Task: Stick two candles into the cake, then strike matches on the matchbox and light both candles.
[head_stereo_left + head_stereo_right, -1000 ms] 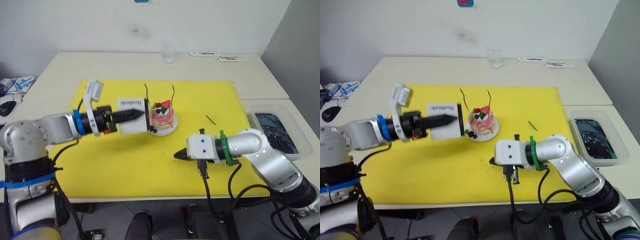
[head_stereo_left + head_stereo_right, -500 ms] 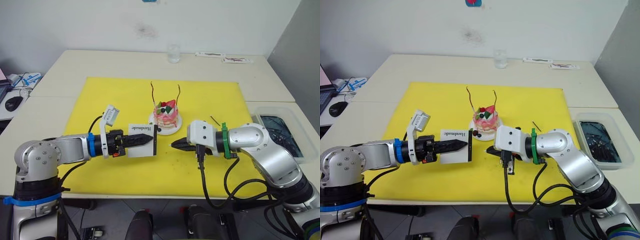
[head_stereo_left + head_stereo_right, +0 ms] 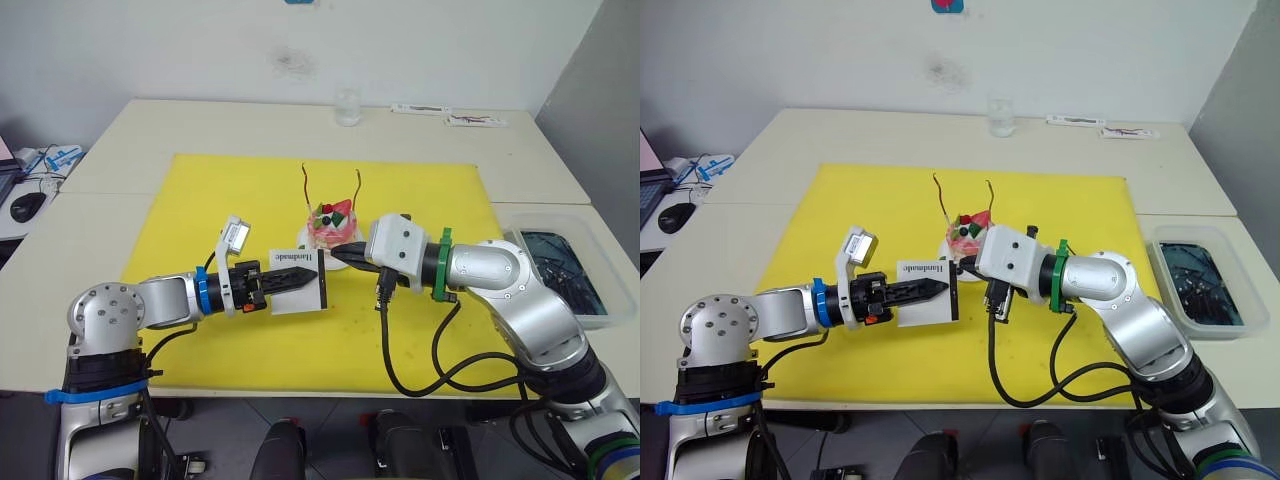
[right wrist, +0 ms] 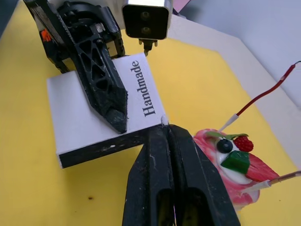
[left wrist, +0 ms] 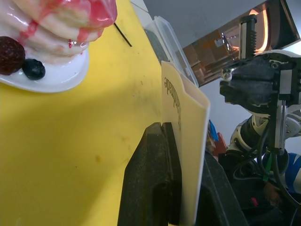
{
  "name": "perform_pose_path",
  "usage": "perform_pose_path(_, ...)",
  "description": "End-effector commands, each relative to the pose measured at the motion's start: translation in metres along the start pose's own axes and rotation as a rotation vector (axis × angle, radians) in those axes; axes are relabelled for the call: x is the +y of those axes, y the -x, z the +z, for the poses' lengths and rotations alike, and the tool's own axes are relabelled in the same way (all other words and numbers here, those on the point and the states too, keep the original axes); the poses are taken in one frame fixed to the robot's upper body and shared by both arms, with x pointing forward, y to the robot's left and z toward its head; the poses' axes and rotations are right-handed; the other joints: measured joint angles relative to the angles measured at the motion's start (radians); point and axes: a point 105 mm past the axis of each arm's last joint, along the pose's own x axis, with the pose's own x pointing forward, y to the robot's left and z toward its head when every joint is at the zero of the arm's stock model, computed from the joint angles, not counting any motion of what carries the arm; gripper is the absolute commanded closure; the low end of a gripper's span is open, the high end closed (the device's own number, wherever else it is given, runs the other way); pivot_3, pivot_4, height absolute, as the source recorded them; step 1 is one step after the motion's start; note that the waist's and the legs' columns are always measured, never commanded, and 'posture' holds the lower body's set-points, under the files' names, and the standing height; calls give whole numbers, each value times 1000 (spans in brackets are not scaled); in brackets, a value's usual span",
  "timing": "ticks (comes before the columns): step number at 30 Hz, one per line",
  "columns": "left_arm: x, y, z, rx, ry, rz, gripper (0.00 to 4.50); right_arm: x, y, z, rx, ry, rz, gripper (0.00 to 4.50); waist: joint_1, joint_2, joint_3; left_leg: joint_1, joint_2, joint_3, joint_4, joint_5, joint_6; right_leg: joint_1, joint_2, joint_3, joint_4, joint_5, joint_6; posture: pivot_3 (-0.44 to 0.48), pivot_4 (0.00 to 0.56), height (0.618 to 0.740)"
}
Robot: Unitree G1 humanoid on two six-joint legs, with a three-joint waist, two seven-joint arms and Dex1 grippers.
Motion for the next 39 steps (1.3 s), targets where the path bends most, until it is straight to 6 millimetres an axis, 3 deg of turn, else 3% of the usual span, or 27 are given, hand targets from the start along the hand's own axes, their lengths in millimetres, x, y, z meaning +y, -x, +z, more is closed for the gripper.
perform_pose_path(1, -6, 5, 10, -35, -1, -30, 4500, 2, 1, 2, -15, 85, -14, 4479, 0, 0, 0, 0, 0, 0, 0, 0, 0, 0, 0, 0, 0, 0, 0, 0, 150, 740)
perform_pose_path(17, -4, 4, 4, -16, 36, -49, 4500, 15, -2, -5, -25, 190, 18, 4479, 0, 0, 0, 0, 0, 0, 0, 0, 0, 0, 0, 0, 0, 0, 0, 0, 150, 740)
perform_pose_path(39, -4, 1, 2, -6, 35, -54, 4500, 16, -12, -6, -33, 234, 39, 4479, 6, 0, 0, 0, 0, 0, 0, 0, 0, 0, 0, 0, 0, 0, 0, 0, 150, 740)
